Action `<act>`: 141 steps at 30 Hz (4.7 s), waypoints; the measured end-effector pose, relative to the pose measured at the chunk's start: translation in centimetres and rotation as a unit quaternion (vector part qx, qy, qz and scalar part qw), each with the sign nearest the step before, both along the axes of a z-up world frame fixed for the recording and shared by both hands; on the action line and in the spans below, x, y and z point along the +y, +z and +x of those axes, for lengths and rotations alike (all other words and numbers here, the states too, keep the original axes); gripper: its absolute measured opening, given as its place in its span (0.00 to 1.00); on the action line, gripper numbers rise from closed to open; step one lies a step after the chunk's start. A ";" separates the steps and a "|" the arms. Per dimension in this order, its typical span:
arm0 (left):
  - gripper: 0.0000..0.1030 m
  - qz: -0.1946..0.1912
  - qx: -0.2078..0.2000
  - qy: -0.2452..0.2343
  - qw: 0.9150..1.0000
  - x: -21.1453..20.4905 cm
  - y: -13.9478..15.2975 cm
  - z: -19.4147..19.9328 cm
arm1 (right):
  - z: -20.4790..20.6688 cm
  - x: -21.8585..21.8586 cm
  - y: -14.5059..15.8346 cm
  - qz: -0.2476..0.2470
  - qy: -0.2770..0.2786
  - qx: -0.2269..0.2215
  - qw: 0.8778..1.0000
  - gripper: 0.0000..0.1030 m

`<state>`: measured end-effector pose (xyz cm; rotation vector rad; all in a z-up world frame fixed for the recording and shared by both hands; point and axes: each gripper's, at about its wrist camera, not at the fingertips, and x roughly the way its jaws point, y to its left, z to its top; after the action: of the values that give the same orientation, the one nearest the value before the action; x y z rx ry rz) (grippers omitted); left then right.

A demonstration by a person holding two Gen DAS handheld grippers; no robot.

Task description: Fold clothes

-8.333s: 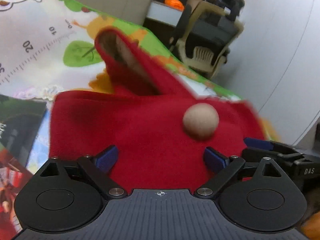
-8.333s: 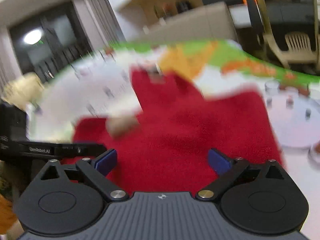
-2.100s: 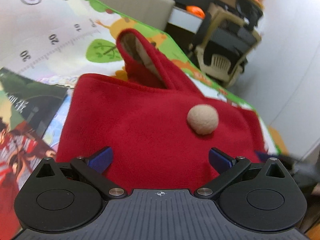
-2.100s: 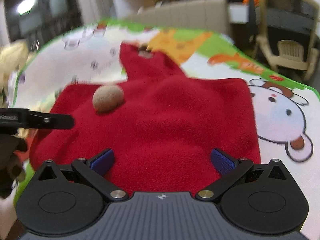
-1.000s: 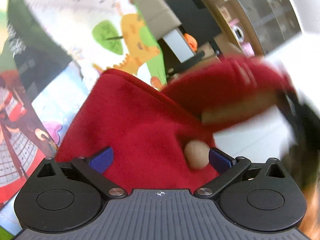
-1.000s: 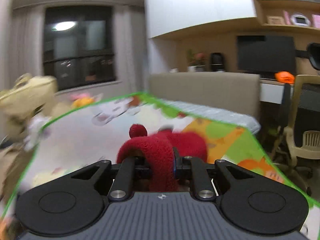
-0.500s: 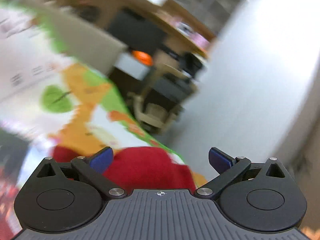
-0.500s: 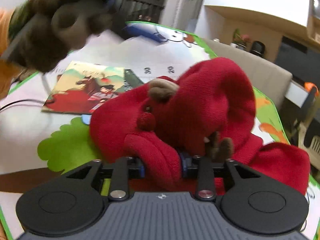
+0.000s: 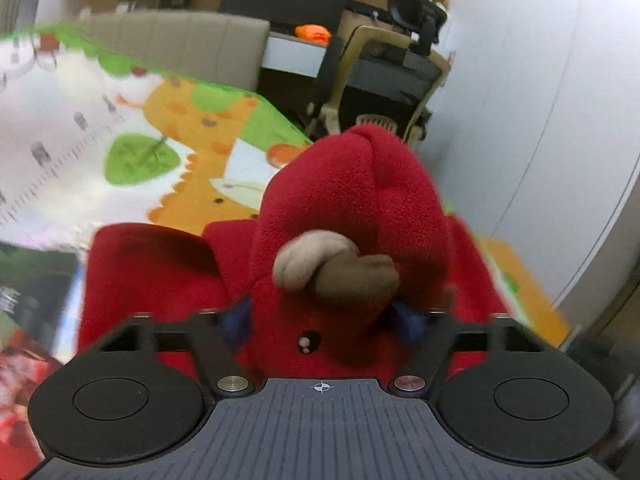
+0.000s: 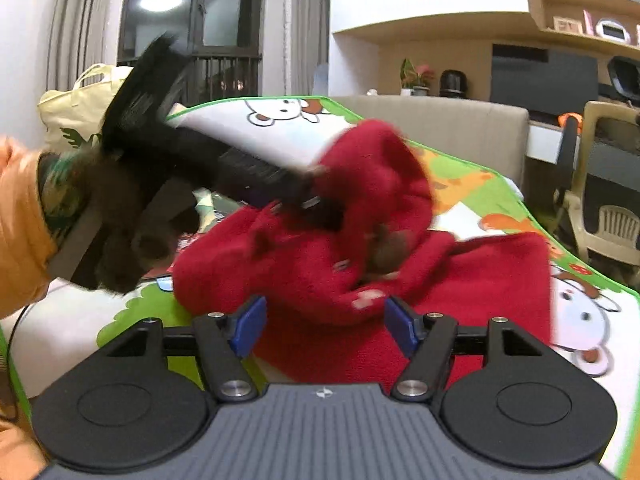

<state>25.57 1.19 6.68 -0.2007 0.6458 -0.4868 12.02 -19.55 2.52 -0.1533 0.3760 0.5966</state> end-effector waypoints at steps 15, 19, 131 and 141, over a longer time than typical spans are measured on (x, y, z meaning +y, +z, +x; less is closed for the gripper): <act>0.60 -0.077 0.088 0.046 0.992 7.2 -3.4 0.3 | 3.4 -8.3 3.8 0.099 -0.091 0.029 0.990 0.28; 0.84 -0.054 0.023 0.032 0.998 7.0 0.7 -0.3 | 5.1 -9.5 0.7 0.252 -0.058 0.147 0.955 0.48; 0.90 -0.119 0.086 -0.021 0.989 2.2 -2.8 6.4 | 8.1 -7.9 4.0 0.028 -0.044 0.027 0.998 0.91; 0.94 -0.191 0.156 -0.064 0.967 4.2 -0.7 -2.1 | 15.7 -6.4 -0.2 -0.027 -0.081 0.082 0.993 0.92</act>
<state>23.49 5.37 6.00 -0.6139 0.8728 -0.7107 27.72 -25.99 2.37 -0.1241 0.5580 0.4397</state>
